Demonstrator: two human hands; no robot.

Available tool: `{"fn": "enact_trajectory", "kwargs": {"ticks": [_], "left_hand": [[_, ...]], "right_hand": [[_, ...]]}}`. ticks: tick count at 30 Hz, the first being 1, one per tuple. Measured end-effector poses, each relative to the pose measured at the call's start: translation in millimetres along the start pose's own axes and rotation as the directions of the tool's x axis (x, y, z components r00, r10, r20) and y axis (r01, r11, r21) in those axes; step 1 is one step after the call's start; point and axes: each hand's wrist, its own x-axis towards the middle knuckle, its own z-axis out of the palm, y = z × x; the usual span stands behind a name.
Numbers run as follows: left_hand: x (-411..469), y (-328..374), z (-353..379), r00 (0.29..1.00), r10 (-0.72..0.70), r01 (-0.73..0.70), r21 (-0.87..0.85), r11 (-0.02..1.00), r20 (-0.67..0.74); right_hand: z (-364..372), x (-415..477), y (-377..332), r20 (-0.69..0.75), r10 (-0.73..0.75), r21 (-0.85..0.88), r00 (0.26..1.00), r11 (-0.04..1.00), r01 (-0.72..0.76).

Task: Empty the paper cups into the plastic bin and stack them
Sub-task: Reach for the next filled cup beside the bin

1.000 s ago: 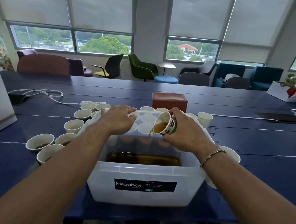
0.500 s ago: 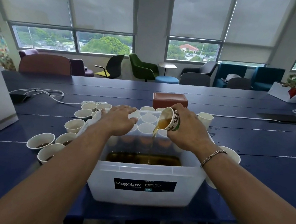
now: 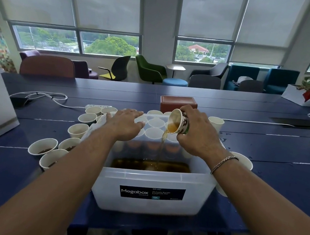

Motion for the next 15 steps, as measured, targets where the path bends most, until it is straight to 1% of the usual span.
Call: {"fn": "enact_trajectory", "kwargs": {"ticks": [10, 15], "left_hand": [[1.2, -0.7, -0.1, 1.000, 0.000, 0.000, 0.003, 1.000, 0.005], [1.3, -0.9, 0.3, 1.000, -0.002, 0.002, 0.007, 1.000, 0.005]], "right_hand": [[-1.6, -0.3, -1.4, 0.000, -0.022, -0.015, 1.000, 1.000, 0.022], [-1.3, -1.3, -1.9, 0.003, -0.059, -0.034, 0.998, 0.998, 0.059]]}}
